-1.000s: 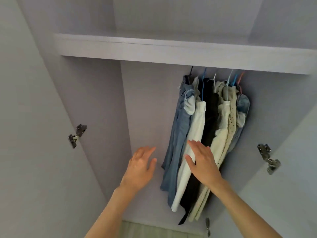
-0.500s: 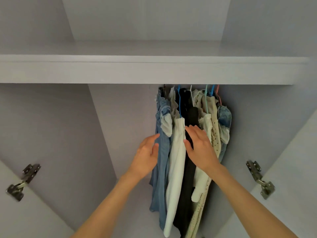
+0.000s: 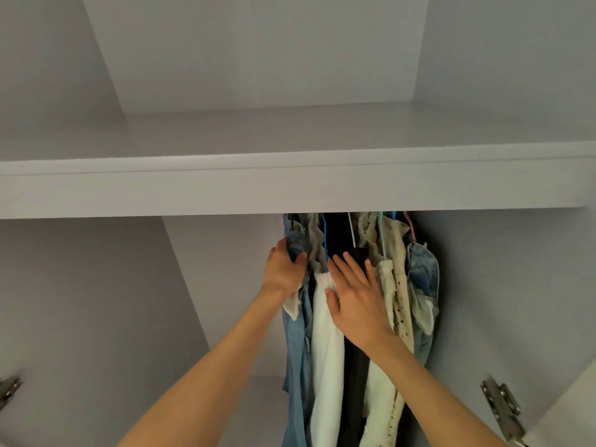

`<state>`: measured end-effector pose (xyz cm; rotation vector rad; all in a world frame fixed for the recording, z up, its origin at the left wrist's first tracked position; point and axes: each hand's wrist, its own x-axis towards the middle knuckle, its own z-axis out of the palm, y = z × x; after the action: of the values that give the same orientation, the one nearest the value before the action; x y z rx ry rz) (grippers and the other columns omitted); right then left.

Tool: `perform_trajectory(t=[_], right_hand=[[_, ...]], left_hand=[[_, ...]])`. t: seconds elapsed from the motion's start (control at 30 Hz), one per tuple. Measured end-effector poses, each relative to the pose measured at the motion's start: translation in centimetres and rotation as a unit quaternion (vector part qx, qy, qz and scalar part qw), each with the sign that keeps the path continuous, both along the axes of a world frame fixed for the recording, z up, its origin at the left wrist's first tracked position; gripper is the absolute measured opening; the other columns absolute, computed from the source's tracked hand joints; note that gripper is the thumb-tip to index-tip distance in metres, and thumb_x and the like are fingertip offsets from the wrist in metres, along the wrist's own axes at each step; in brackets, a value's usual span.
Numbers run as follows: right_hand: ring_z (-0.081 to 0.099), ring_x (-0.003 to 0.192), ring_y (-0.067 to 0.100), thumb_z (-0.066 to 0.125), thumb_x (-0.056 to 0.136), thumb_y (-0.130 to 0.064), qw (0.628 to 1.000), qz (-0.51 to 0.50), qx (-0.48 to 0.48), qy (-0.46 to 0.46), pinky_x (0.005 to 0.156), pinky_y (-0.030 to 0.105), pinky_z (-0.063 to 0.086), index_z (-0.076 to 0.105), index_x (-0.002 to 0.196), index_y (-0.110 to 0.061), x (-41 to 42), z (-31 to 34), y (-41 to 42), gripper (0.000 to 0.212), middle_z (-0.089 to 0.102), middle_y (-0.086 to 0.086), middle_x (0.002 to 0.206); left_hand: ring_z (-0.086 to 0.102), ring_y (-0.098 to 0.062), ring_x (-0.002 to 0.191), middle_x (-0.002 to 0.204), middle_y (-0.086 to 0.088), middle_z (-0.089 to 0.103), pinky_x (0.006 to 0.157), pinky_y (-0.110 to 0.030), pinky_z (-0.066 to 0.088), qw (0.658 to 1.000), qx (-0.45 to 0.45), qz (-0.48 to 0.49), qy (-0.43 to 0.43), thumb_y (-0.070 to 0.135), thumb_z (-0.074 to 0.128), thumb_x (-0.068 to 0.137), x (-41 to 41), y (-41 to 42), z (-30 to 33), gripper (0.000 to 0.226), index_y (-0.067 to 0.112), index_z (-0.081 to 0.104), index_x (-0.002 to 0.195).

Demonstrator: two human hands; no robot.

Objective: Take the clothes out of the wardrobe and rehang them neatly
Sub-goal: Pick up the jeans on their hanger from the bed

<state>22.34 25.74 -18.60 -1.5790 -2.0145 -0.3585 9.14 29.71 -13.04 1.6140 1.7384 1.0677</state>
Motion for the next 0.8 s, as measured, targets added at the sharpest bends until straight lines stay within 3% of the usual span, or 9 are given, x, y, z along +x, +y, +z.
perform_trajectory(t=[0.17,0.37,0.7,0.8], right_hand=[[0.049,0.126,0.024,0.035,0.086,-0.029,1.000,0.005,-0.007,-0.007,0.110,0.042,0.019,0.059,0.122,-0.004,0.9,-0.5,0.5,0.050,0.061,0.009,0.125],[0.049,0.126,0.022,0.037,0.085,-0.030,1.000,0.016,-0.012,0.008,0.109,0.042,0.020,0.060,0.120,-0.006,1.0,-0.6,0.5,0.048,0.062,0.006,0.124],[0.054,0.121,0.025,0.035,0.084,-0.031,1.000,0.003,0.004,0.009,0.110,0.043,0.014,0.065,0.113,-0.006,0.5,-0.5,0.5,0.048,0.066,0.008,0.116],[0.055,0.119,0.029,0.034,0.084,-0.032,0.999,0.007,0.014,0.035,0.111,0.046,0.013,0.066,0.110,-0.005,-0.9,0.2,0.6,0.049,0.068,0.010,0.111]], left_hand=[[0.053,-0.022,0.090,0.109,-0.014,0.061,0.073,-0.025,0.039,0.999,0.019,0.031,0.005,0.014,0.046,0.096,-0.4,0.5,-0.2,0.024,0.002,0.052,0.116],[0.055,-0.030,0.099,0.108,-0.018,0.059,0.079,-0.031,0.044,0.998,0.047,0.035,0.015,0.008,0.045,0.095,-1.7,0.4,-0.9,0.021,-0.002,0.052,0.113],[0.055,-0.023,0.087,0.102,-0.012,0.060,0.071,-0.025,0.040,0.994,0.103,0.033,0.009,0.011,0.048,0.095,-4.1,-2.2,-1.2,0.023,0.002,0.052,0.115],[0.056,-0.021,0.089,0.105,-0.011,0.061,0.066,-0.014,0.042,0.994,0.097,0.039,0.014,0.012,0.048,0.095,-5.3,-3.6,-2.8,0.027,0.002,0.050,0.120]])
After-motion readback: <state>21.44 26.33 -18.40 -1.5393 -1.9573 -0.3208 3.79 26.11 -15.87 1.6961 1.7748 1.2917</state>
